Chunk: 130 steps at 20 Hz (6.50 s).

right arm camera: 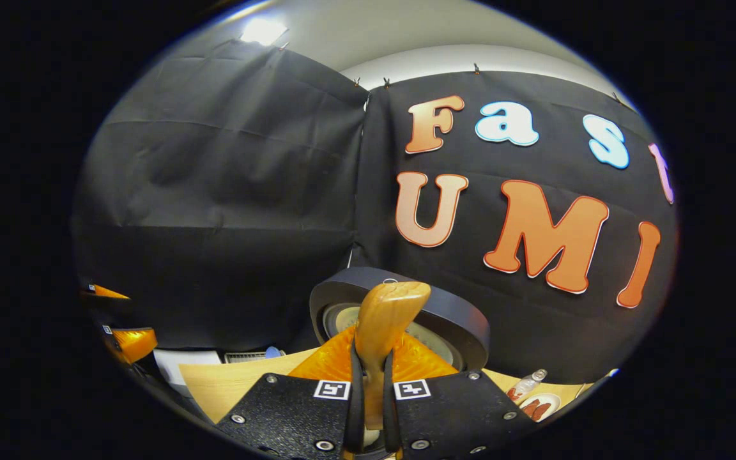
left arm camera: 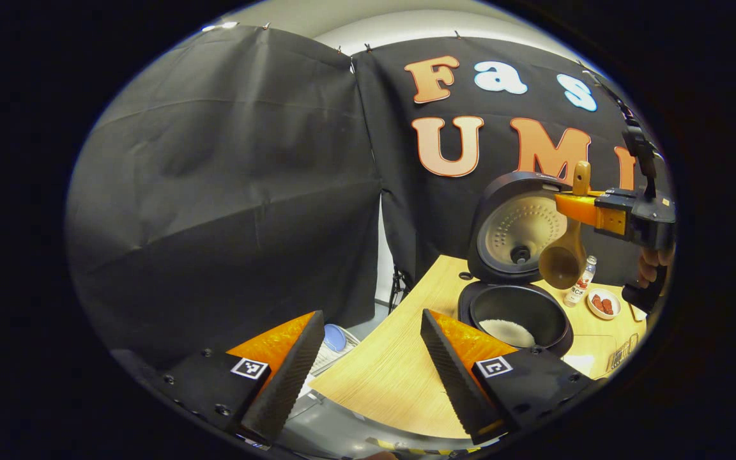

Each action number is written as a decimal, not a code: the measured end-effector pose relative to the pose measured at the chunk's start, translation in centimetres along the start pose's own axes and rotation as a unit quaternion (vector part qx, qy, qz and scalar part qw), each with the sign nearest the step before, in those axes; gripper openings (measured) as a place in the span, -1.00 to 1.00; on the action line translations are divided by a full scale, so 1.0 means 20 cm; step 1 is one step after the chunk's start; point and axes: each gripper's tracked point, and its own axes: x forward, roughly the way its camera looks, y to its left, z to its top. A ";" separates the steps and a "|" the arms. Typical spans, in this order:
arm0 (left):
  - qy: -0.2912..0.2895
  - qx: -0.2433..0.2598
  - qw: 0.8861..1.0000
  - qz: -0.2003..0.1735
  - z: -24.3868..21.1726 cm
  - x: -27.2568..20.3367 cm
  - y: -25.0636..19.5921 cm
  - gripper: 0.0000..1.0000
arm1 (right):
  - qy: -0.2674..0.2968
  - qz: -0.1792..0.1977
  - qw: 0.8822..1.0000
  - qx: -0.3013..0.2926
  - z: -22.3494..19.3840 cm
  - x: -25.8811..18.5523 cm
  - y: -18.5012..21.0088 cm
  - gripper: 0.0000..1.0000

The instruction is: Close the left gripper, press the button to open the rice cooker; take a wooden spoon from the chopstick holder with the right hand, scoop a spoonful of rice and pour it into the rice cooker, then put the wooden spoon back into the chopstick holder.

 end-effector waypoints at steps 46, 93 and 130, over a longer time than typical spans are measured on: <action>-0.009 0.083 0.987 -0.140 0.08 -0.33 -1.17 1.00 | 0.139 -0.353 0.838 0.392 -1.56 -1.58 -1.63 -0.68; 0.099 0.062 0.988 -0.100 0.59 0.54 -1.37 1.00 | 0.108 -0.299 0.924 0.215 -0.65 -1.52 -1.55 0.87; 0.017 0.070 0.978 -0.194 0.43 -0.07 -1.47 0.97 | 0.022 -0.233 0.965 0.117 -0.23 -1.32 -1.30 0.87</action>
